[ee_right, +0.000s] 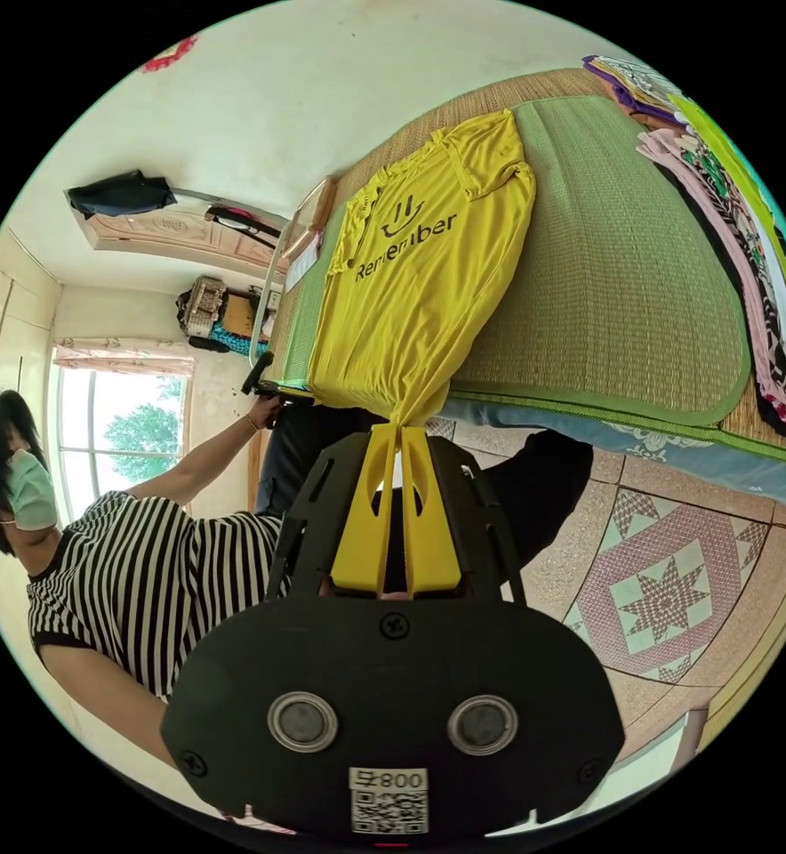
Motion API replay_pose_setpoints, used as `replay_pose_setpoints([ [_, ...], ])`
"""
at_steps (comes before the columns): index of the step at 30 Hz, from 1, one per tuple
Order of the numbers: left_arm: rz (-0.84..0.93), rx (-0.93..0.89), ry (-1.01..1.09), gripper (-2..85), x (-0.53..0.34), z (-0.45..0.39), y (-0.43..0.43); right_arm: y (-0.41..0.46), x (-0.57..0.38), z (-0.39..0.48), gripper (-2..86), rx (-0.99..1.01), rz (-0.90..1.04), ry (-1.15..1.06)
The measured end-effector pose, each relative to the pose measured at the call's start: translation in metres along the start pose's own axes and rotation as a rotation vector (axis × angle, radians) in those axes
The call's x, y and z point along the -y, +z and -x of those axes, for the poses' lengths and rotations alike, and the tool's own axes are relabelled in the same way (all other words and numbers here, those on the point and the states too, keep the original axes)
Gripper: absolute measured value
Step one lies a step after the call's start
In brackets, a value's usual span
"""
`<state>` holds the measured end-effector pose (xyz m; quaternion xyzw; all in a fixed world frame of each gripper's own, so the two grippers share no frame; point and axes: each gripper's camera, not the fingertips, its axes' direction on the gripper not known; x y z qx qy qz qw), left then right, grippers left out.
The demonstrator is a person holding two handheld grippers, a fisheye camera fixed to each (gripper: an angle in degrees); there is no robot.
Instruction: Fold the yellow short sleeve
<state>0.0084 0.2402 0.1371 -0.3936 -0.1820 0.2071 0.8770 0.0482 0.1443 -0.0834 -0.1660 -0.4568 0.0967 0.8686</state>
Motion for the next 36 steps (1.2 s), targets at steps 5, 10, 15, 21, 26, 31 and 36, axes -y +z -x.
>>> replay_pose_setpoints([
  [5,-0.147,-0.107,0.041,0.6,-0.042,0.005,-0.005,-0.016,-0.018,-0.010,0.4,0.037,-0.053,-0.007],
  [10,-0.361,-0.236,0.078,0.4,-0.099,0.014,-0.022,-0.032,-0.039,-0.019,0.3,0.092,-0.112,-0.026],
  [15,-0.542,-0.344,0.110,0.3,-0.152,0.024,-0.037,-0.047,-0.069,-0.022,0.3,0.158,-0.179,-0.068],
  [21,-0.688,-0.465,0.121,0.3,-0.216,0.040,-0.034,-0.056,-0.117,-0.028,0.3,0.232,-0.250,-0.098],
  [26,-0.719,-0.517,0.107,0.3,-0.262,0.050,-0.020,-0.050,-0.162,-0.034,0.3,0.258,-0.268,-0.097],
  [31,-0.742,-0.582,0.047,0.3,-0.300,0.066,-0.001,-0.038,-0.204,-0.049,0.4,0.299,-0.302,-0.069],
  [36,-0.754,-0.620,0.018,0.3,-0.312,0.080,0.004,-0.025,-0.228,-0.067,0.4,0.328,-0.330,-0.038],
])
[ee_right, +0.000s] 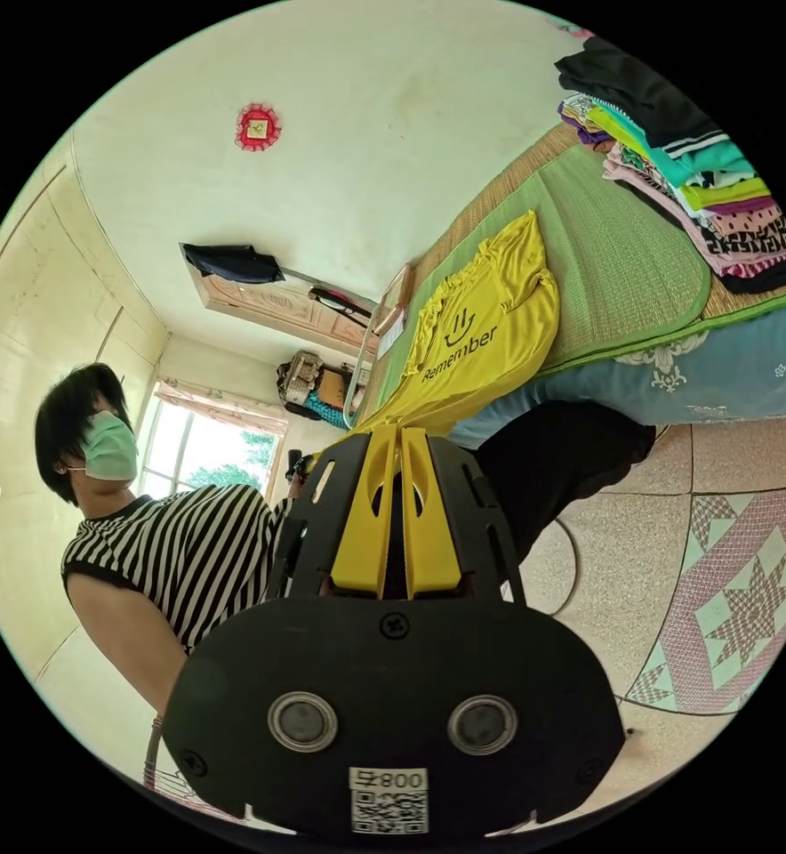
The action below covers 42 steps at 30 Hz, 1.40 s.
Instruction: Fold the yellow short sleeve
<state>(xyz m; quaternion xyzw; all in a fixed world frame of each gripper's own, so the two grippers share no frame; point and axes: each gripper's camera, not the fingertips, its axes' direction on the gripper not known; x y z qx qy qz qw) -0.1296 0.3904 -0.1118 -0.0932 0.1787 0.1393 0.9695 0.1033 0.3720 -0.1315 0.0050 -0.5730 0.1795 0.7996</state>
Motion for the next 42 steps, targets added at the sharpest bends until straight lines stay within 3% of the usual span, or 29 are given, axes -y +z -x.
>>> replay_pose_setpoints([
  [16,-0.048,-0.074,-0.032,0.3,0.031,0.001,-0.037,0.007,-0.035,-0.019,0.2,0.030,-0.069,0.010],
  [31,-0.121,-0.037,0.085,0.3,0.256,-0.027,-0.057,0.063,0.177,-0.022,0.3,-0.092,-0.080,-0.134],
  [42,-0.121,0.038,-0.004,0.3,0.434,-0.019,-0.038,0.152,0.356,-0.115,0.4,-0.141,-0.005,-0.031],
])
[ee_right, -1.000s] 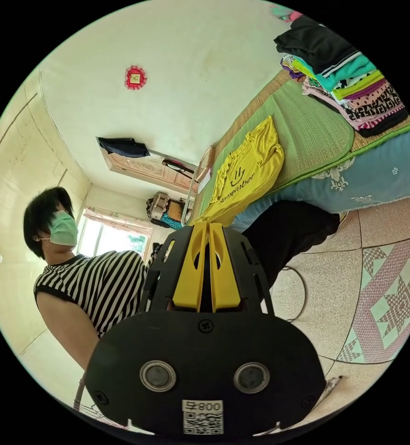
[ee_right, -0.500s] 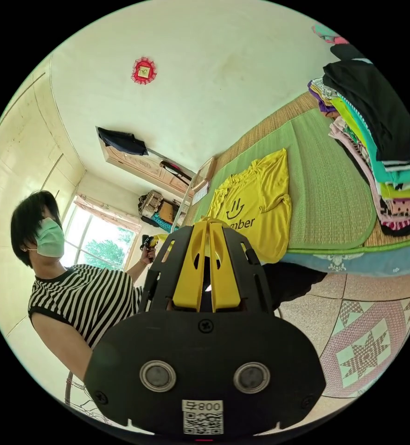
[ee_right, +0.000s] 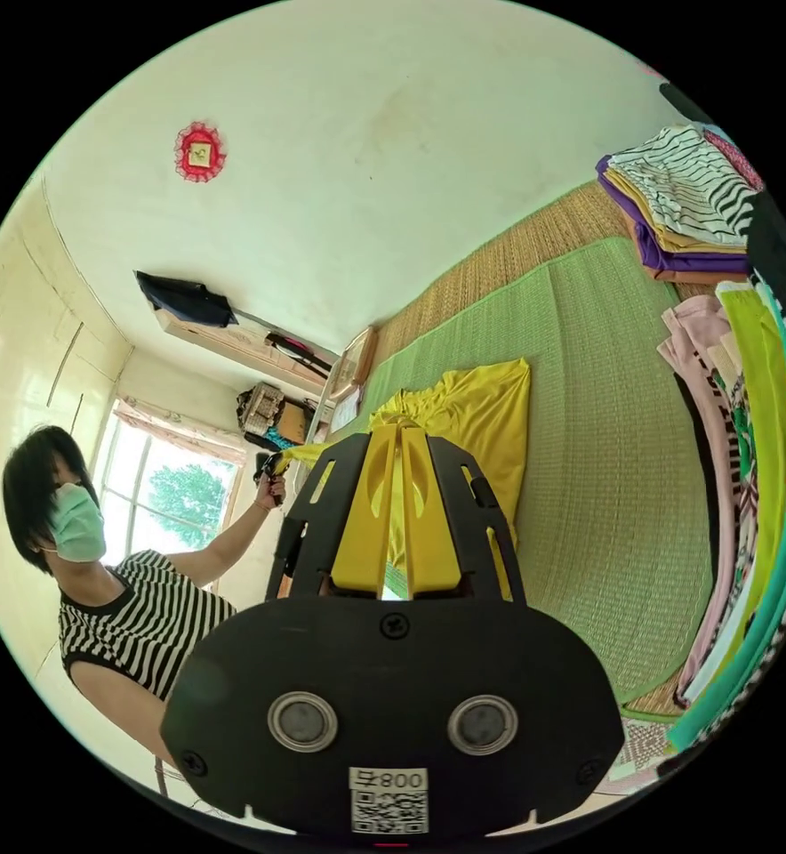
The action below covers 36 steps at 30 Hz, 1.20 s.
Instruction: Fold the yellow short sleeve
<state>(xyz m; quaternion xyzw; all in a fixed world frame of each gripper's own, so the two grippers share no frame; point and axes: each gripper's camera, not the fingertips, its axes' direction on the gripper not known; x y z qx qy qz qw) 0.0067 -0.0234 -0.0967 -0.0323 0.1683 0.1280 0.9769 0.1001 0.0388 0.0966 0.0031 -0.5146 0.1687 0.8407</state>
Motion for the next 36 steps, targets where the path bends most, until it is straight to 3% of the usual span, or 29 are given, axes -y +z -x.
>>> replay_pose_setpoints([
  [9,0.052,0.110,-0.098,0.4,0.114,0.013,0.039,0.082,0.084,-0.088,0.4,-0.031,0.082,0.117],
  [20,0.050,0.176,-0.182,0.9,0.204,-0.008,0.058,0.141,0.119,-0.149,0.5,-0.054,0.125,0.207],
  [26,-0.083,0.194,-0.231,2.6,0.227,-0.037,0.048,0.141,0.114,-0.161,1.0,-0.020,0.080,0.231],
  [29,-0.102,0.194,-0.169,3.8,0.238,-0.069,0.047,0.138,0.113,-0.150,1.3,-0.054,0.057,0.203],
  [36,0.220,0.370,0.173,7.3,0.287,-0.186,0.126,0.152,0.120,-0.107,1.8,-0.241,0.072,0.116],
])
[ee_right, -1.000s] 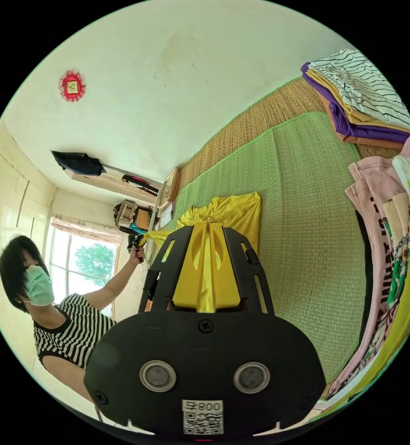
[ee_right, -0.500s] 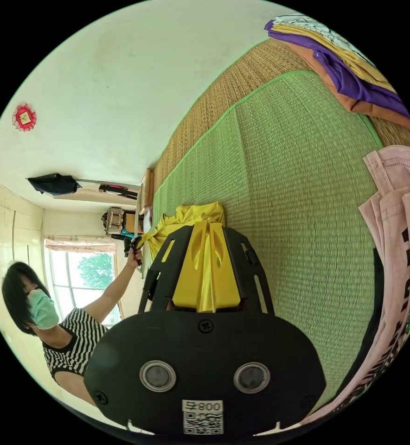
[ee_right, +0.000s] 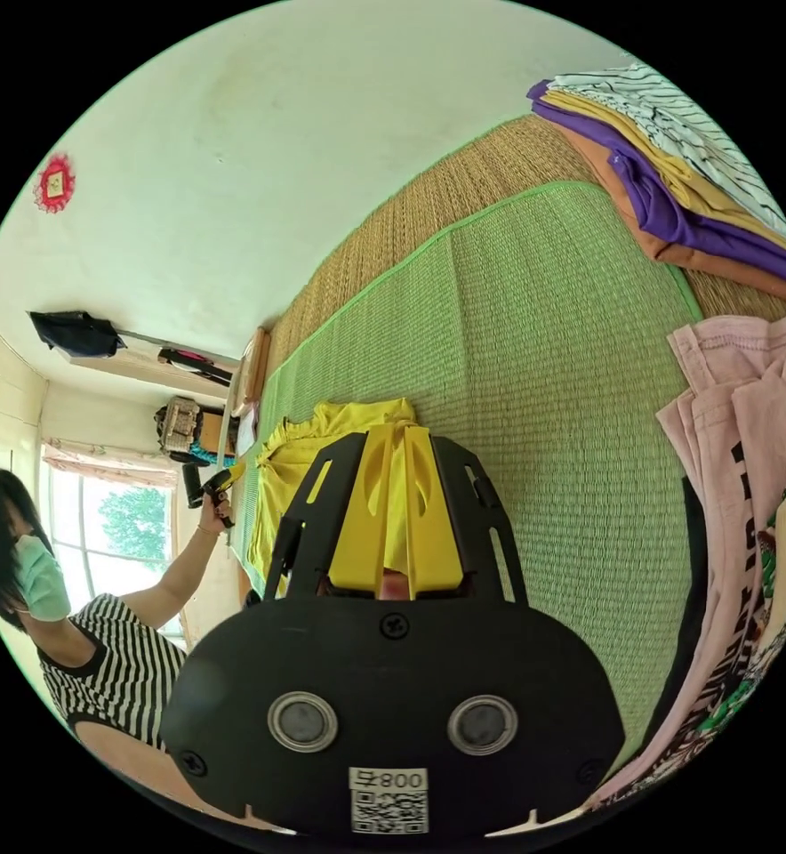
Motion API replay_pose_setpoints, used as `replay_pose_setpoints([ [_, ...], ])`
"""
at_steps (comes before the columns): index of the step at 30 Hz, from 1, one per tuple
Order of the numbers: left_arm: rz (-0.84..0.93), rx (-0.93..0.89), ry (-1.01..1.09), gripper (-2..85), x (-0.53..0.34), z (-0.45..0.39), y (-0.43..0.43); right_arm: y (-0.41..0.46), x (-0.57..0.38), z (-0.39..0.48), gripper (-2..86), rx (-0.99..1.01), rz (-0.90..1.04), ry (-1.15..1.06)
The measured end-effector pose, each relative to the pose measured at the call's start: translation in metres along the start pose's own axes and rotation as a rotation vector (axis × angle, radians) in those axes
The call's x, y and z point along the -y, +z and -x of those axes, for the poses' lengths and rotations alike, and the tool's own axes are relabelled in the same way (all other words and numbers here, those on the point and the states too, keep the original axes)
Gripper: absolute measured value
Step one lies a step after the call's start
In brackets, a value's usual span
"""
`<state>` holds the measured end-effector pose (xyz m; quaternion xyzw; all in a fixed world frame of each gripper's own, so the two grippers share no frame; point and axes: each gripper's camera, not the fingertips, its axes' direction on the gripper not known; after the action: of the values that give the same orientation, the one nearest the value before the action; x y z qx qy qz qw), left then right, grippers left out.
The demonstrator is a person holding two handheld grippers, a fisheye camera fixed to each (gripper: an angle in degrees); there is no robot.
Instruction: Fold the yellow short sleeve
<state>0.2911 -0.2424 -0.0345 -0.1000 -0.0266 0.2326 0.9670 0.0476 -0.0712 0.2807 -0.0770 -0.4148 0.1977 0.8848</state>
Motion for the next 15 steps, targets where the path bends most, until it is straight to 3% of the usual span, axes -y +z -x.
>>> replay_pose_setpoints([
  [7,0.312,0.405,0.252,8.3,0.080,-0.084,0.047,-0.005,-0.004,0.003,1.9,0.035,-0.033,0.016],
  [10,0.354,0.560,0.289,4.3,0.096,-0.105,0.052,-0.010,-0.006,0.005,2.0,0.057,-0.045,0.015],
  [15,0.288,0.508,0.248,1.3,0.123,-0.124,0.026,-0.027,-0.007,0.021,2.4,0.072,-0.082,-0.014],
])
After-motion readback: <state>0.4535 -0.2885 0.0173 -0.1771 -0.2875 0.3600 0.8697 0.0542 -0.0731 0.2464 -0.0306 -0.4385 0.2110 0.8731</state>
